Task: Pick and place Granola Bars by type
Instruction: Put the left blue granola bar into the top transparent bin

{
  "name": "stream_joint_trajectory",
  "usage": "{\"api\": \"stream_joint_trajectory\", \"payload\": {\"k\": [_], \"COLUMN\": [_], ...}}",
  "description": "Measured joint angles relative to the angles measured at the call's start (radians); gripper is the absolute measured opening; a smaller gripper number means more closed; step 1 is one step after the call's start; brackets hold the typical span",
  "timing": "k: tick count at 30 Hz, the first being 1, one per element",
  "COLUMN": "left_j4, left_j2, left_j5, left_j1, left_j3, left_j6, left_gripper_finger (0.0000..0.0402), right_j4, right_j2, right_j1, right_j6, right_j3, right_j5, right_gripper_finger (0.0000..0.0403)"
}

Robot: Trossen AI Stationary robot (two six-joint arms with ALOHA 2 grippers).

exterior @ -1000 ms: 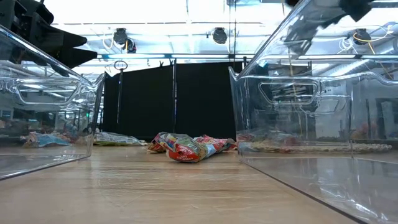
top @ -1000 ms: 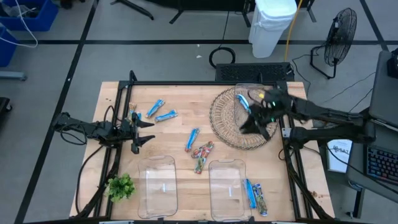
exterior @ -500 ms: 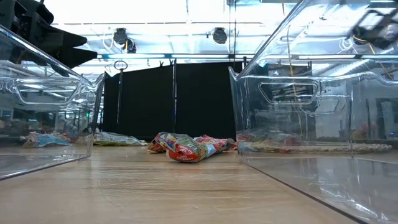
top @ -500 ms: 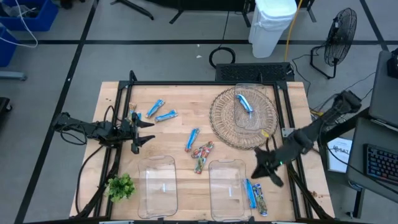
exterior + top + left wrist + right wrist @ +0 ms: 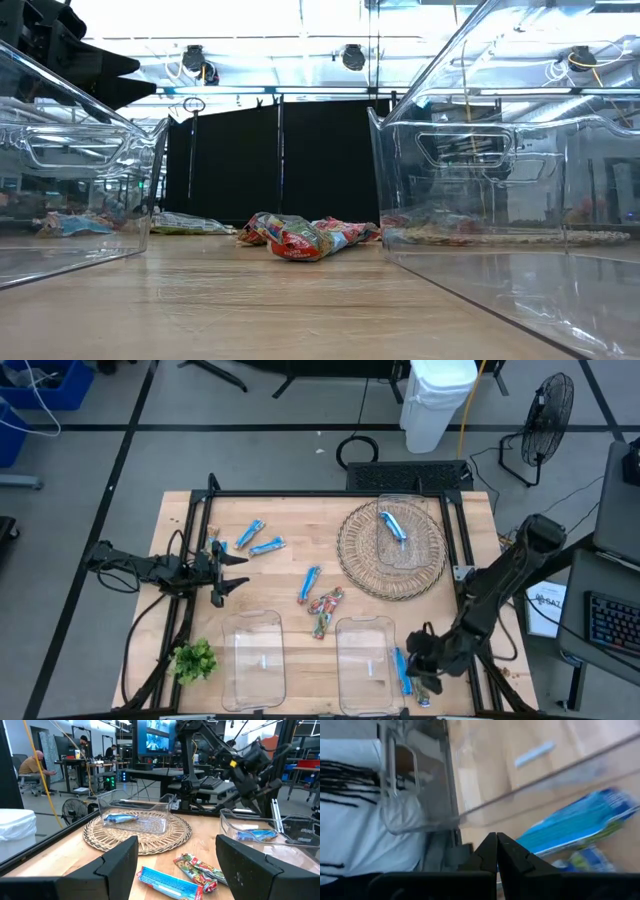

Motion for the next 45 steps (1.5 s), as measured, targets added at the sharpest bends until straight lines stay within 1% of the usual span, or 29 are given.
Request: {"api": "stream_joint_trajectory", "payload": {"k": [7,11,14,19,25,27,30,35,37,39,41,45], "left_j4": [0.0,0.0,0.0,0.0,0.0,0.0,0.0,0.0,0.0,0.0,0.0,0.0], "left_j2": [0.0,0.0,0.0,0.0,0.0,0.0,0.0,0.0,0.0,0.0,0.0,0.0], "left_j5": [0.0,0.0,0.0,0.0,0.0,0.0,0.0,0.0,0.0,0.0,0.0,0.0], "left_j1": [0.0,0.0,0.0,0.0,0.0,0.0,0.0,0.0,0.0,0.0,0.0,0.0], "left_j3": [0.0,0.0,0.0,0.0,0.0,0.0,0.0,0.0,0.0,0.0,0.0,0.0], "left_j6": [0.0,0.0,0.0,0.0,0.0,0.0,0.0,0.0,0.0,0.0,0.0,0.0], "left_gripper_finger": [0.0267,0.0267,0.0267,0.0267,0.0267,0.0267,0.0267,0.0267,0.0267,0.0267,0.0267,0.0267], "right_j4": [0.167,0.169,0.122,-0.02,-0.253,-0.339,-0.471,-0.657,-0.684,-0.717,-0.787,-0.981], "right_j2": [0.131,0.172,0.186,0.182,0.141,0.119,0.08,0.019,-0.01,-0.052,-0.082,-0.119], "right_j1": [-0.002,-0.012,-0.019,-0.021,-0.022,-0.023,-0.023,-0.023,-0.024,-0.035,-0.042,-0.042], "right_j6": [-0.023,-0.004,0.058,0.166,0.198,0.198,0.198,0.197,0.19,0.191,0.207,0.225], "right_j3": [0.0,0.0,0.0,0.002,0.005,0.005,0.004,0.0,-0.004,0.002,0.025,0.074], "right_j5": [-0.015,-0.07,-0.129,-0.203,-0.208,-0.187,-0.118,0.056,0.081,0.083,0.099,0.199], "right_gripper_finger": [0.0,0.0,0.0,0.0,0.0,0.0,0.0,0.0,0.0,0.0,0.0,0.0]}}
